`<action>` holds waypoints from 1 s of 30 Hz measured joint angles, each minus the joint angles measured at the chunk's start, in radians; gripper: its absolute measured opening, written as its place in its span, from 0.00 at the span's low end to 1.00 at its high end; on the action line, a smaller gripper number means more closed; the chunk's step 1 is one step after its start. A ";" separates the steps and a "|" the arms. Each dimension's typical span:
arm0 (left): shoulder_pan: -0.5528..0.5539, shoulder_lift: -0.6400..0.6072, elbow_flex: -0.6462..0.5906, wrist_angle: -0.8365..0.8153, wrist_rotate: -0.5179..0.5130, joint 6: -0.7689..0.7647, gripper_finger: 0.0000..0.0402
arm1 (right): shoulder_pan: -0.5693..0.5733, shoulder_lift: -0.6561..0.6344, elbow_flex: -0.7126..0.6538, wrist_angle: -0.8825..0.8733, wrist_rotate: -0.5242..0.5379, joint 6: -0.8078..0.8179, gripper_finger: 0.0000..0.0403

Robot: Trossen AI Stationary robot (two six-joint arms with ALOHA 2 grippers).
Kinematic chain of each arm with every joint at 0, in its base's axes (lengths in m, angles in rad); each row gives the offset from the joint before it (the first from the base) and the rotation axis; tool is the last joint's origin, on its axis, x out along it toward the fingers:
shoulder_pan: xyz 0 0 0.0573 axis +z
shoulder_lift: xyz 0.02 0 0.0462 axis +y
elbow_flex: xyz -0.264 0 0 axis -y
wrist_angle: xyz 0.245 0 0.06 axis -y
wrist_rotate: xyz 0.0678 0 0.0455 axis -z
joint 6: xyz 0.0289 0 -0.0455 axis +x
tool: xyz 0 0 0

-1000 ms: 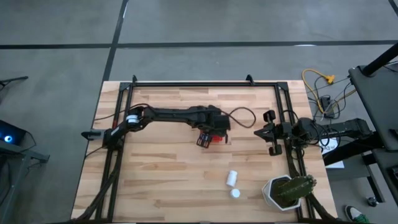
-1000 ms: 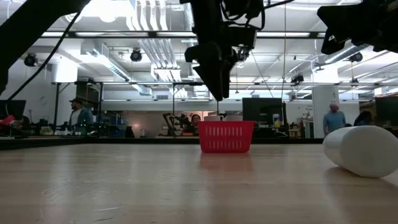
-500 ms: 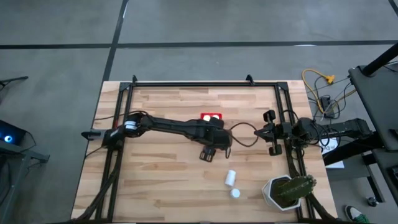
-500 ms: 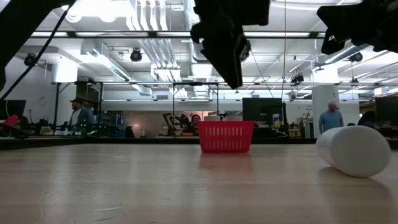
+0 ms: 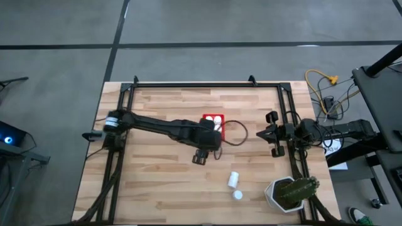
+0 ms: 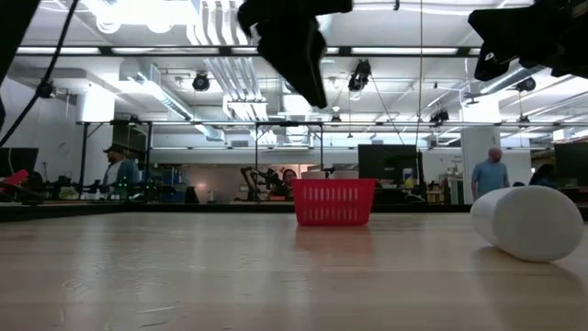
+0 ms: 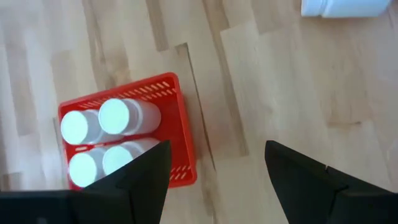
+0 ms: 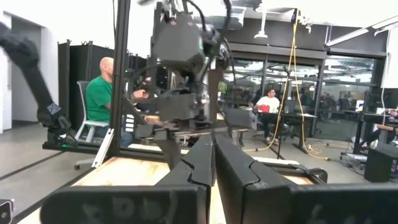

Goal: Pick and place pill bottles into a basket
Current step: Put the bottom white medicine bottle into the red bin

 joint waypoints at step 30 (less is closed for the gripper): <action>0.163 -0.853 -1.206 1.081 0.059 -0.010 0.60 | 0.000 0.002 0.000 -0.001 0.001 -0.002 0.02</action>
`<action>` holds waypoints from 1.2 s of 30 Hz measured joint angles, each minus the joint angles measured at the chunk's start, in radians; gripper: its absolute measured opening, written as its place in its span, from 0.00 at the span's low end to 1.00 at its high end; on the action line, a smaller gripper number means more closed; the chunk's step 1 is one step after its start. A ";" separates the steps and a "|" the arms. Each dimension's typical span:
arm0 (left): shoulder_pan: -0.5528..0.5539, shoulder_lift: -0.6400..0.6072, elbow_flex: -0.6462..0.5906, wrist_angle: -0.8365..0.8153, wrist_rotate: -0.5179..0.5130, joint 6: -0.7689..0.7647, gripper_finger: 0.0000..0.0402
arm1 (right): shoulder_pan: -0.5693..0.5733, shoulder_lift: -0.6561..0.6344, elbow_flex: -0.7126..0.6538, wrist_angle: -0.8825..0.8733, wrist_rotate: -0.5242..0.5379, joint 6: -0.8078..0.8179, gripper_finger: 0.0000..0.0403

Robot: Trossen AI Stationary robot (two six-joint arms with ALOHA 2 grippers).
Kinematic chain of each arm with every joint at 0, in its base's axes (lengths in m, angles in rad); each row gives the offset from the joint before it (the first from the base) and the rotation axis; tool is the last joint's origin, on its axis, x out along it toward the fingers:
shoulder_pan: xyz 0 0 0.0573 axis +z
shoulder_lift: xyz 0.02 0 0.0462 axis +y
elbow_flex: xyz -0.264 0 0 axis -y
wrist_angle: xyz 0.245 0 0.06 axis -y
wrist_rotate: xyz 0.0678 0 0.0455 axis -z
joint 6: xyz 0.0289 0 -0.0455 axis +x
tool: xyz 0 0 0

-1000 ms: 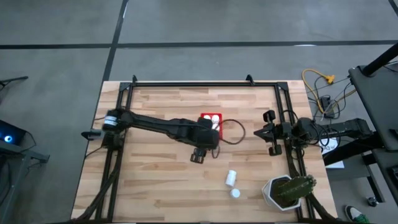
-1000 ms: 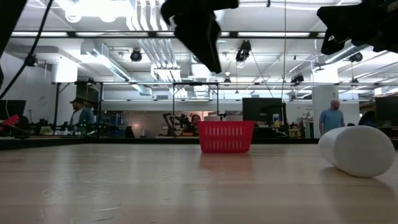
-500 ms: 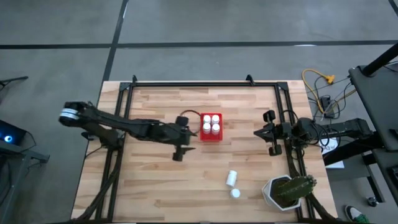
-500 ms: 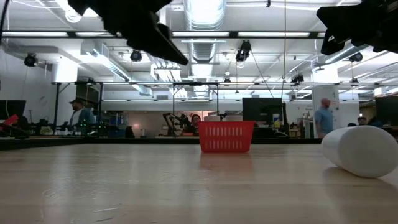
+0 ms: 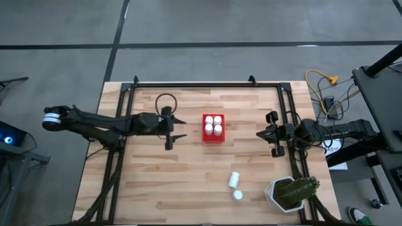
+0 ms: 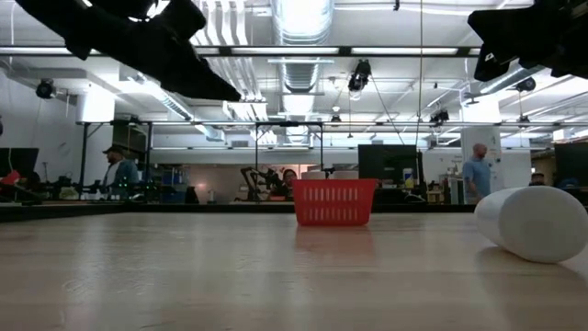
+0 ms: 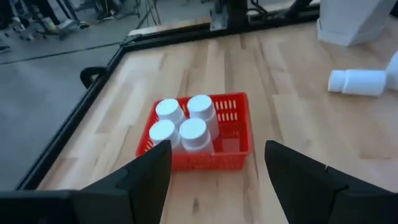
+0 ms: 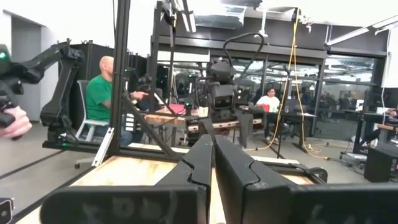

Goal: Pick and place pill bottles into a basket
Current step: Put the bottom white medicine bottle into the red bin

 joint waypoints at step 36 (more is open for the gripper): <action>0.005 -0.837 -0.519 0.094 0.022 -0.168 0.22 | 0.000 0.017 0.000 0.000 0.001 0.151 0.02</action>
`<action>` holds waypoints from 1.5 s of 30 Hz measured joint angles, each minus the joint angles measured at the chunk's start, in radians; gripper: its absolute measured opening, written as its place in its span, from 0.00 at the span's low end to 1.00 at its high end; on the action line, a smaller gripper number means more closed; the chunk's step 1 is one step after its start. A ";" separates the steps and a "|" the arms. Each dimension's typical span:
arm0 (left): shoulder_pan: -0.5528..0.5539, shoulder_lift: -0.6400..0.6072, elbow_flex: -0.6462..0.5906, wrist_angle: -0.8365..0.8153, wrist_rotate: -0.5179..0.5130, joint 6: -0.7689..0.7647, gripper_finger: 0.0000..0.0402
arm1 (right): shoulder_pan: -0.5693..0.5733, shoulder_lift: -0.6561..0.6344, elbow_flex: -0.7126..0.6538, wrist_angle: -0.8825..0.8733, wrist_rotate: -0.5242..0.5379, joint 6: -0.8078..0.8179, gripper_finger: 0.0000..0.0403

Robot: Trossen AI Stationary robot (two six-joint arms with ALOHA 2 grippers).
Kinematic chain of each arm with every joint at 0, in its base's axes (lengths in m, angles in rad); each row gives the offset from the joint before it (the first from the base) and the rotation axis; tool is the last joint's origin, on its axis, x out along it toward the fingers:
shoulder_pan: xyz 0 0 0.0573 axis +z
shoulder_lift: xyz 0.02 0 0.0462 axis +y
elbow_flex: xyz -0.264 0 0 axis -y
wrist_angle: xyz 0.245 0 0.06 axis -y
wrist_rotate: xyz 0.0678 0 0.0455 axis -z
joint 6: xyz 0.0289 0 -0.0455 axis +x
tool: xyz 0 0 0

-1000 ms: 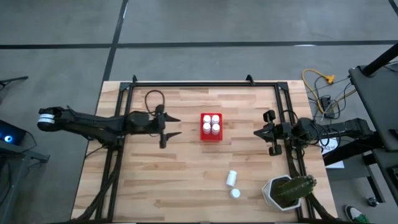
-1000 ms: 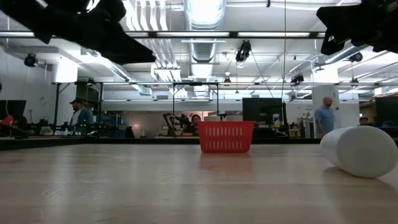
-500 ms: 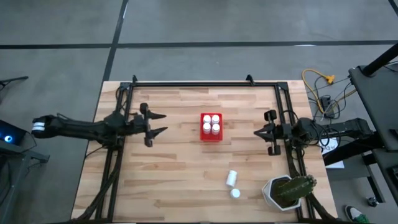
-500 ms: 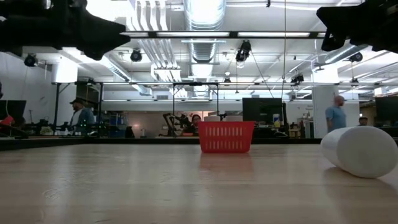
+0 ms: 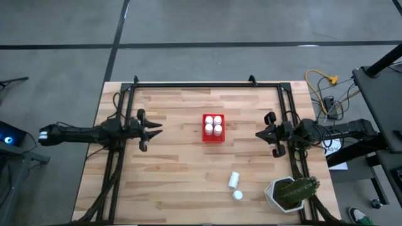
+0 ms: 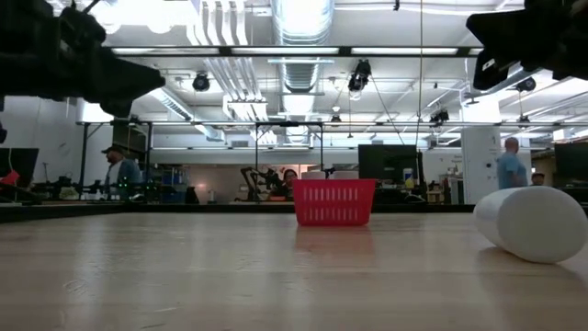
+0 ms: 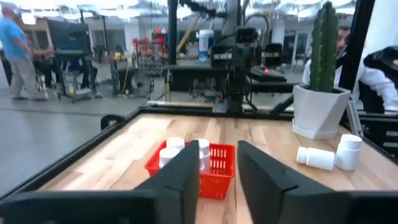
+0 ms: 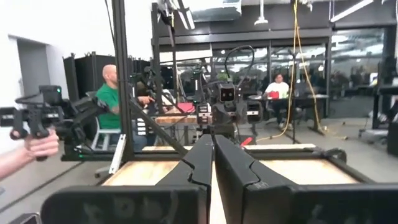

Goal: Pick and place pill bottles into a basket
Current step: Put the bottom white medicine bottle into the red bin

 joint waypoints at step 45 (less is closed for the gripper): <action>0.000 -0.096 -0.019 -0.174 0.020 0.129 0.00 | 0.000 0.035 0.000 0.014 0.129 -0.061 0.02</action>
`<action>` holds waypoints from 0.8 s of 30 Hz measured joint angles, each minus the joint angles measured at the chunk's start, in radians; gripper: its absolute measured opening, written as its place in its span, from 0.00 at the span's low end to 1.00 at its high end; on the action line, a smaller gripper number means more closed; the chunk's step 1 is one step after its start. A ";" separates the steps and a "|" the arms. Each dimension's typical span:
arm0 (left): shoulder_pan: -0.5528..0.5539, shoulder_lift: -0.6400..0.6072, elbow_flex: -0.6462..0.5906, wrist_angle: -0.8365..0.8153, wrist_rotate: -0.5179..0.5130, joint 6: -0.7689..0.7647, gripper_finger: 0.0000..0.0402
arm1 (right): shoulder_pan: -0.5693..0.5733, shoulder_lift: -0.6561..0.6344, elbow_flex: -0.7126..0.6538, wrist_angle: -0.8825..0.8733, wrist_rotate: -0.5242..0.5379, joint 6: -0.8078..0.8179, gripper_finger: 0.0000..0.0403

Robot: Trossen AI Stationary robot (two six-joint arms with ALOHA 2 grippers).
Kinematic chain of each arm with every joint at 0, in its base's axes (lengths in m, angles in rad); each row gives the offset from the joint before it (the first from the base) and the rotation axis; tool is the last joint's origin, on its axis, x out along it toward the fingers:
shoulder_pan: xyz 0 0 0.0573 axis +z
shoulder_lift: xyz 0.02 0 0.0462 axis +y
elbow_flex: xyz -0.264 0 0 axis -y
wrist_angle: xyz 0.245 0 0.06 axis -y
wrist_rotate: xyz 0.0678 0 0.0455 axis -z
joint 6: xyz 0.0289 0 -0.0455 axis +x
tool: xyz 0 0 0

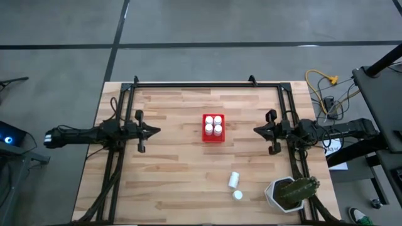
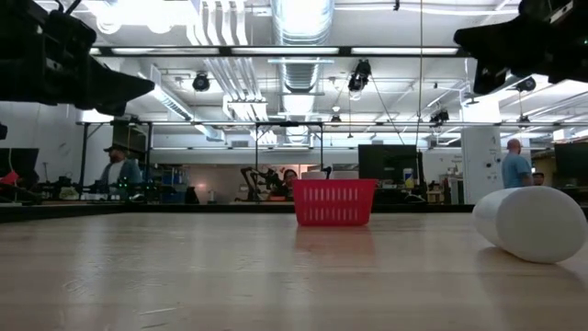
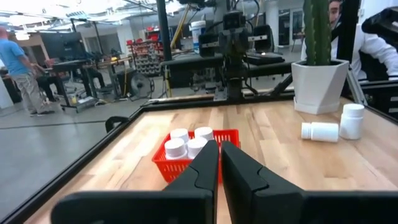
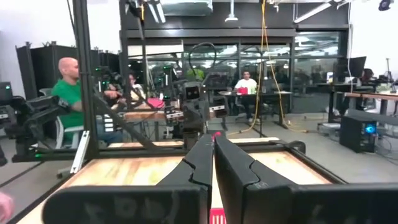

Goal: Pick and place pill bottles into a basket
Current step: Put the bottom white medicine bottle into the red bin

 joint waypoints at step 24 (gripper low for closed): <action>0.000 0.081 0.002 -0.001 0.000 0.007 0.00 | 0.000 0.352 0.525 -0.646 -0.055 0.041 0.02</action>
